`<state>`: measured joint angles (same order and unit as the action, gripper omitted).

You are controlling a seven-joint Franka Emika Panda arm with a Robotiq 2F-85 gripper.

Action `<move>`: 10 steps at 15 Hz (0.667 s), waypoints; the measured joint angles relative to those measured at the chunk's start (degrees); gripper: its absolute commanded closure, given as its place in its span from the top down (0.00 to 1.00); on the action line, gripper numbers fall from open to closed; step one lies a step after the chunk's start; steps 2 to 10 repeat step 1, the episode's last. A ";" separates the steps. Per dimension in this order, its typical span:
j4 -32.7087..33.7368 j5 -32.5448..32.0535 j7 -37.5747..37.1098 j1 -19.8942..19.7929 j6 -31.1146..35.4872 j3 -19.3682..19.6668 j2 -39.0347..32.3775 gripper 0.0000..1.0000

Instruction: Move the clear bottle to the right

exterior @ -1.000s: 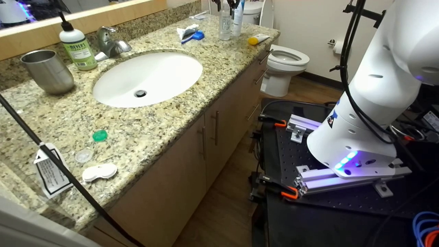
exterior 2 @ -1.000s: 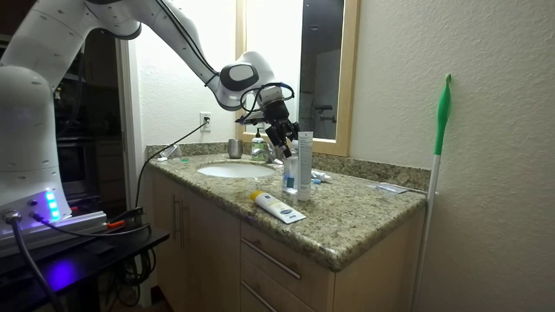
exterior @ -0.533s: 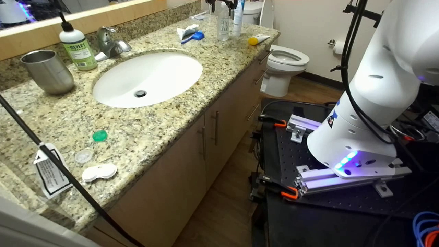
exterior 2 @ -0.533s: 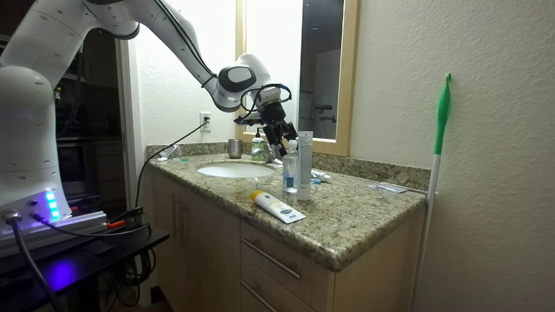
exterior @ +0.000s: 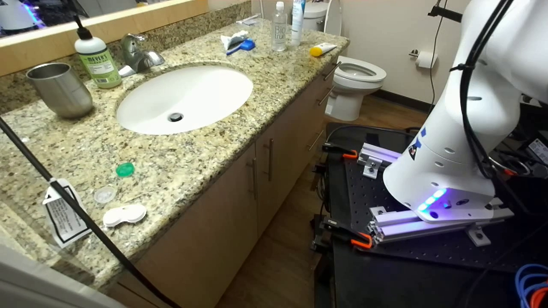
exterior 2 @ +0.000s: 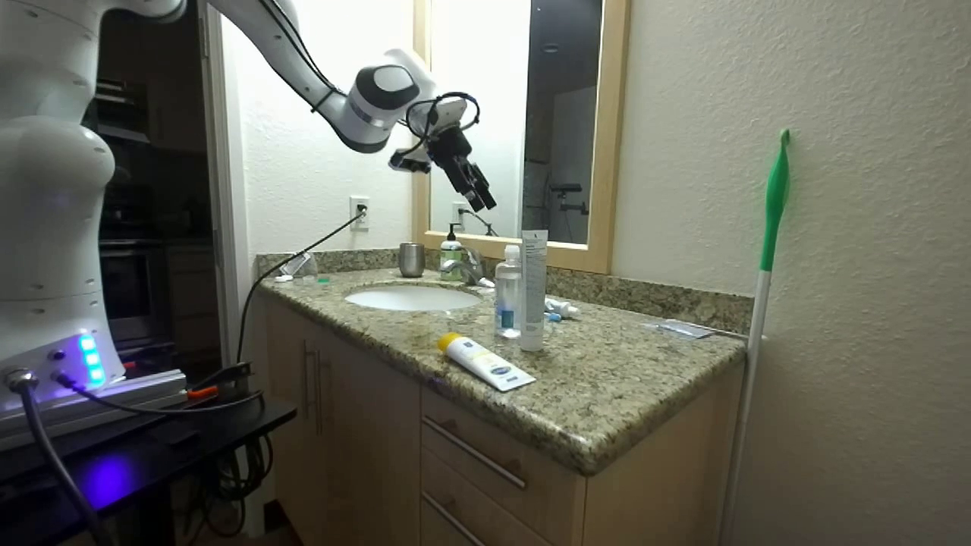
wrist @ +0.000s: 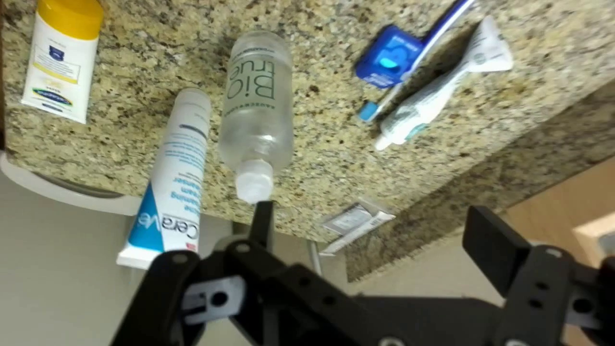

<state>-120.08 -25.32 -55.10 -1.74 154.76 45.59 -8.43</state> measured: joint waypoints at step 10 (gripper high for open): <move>-0.86 0.04 2.36 1.03 -0.15 -0.04 3.45 1.00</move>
